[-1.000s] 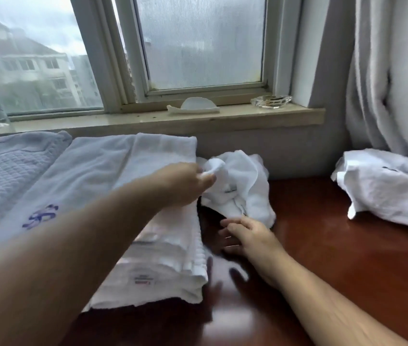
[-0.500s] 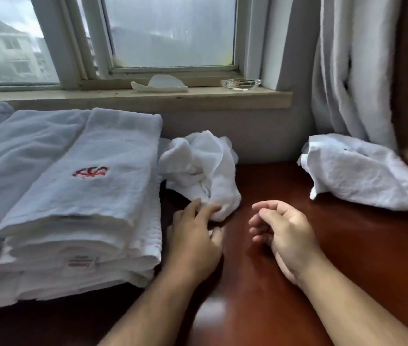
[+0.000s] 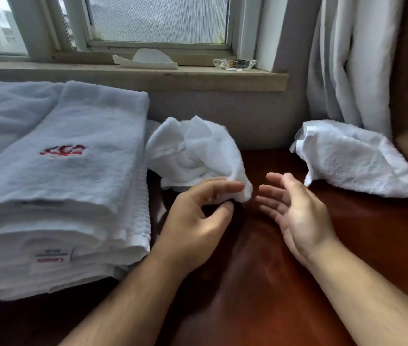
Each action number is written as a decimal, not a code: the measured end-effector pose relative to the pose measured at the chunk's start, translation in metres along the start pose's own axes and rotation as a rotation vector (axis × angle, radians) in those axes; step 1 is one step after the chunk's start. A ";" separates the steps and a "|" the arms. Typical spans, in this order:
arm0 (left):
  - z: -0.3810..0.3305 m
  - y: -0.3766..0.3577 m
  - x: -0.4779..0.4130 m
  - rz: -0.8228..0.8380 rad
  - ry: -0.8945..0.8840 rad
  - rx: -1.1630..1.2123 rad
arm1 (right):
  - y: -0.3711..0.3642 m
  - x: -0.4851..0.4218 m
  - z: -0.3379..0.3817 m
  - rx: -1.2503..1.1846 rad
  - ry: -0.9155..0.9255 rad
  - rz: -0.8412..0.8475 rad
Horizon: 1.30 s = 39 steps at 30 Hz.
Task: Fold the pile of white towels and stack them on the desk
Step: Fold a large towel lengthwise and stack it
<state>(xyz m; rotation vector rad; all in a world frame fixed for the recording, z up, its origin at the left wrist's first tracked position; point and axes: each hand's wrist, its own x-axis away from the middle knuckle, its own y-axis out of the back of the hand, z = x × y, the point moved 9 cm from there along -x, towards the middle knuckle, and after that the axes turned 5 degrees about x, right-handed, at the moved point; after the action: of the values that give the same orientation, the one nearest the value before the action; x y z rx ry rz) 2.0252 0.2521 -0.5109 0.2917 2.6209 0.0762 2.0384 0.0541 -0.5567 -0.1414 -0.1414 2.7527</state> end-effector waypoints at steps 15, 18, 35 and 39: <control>0.038 0.000 0.004 -0.118 0.275 0.130 | -0.030 0.011 -0.004 0.197 -0.076 0.378; 0.039 0.003 0.002 -0.082 0.276 0.120 | -0.031 0.011 -0.006 0.299 -0.035 0.360; 0.057 0.012 -0.003 -0.153 0.278 0.421 | -0.038 0.025 0.004 0.421 0.111 0.307; 0.042 0.014 0.000 -0.204 0.146 0.199 | -0.023 0.016 0.001 0.205 0.072 0.170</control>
<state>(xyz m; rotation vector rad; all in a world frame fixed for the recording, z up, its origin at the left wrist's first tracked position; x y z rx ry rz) 2.0487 0.2660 -0.5457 0.0873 2.7918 -0.2418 2.0313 0.0810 -0.5539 -0.2049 0.1797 2.9044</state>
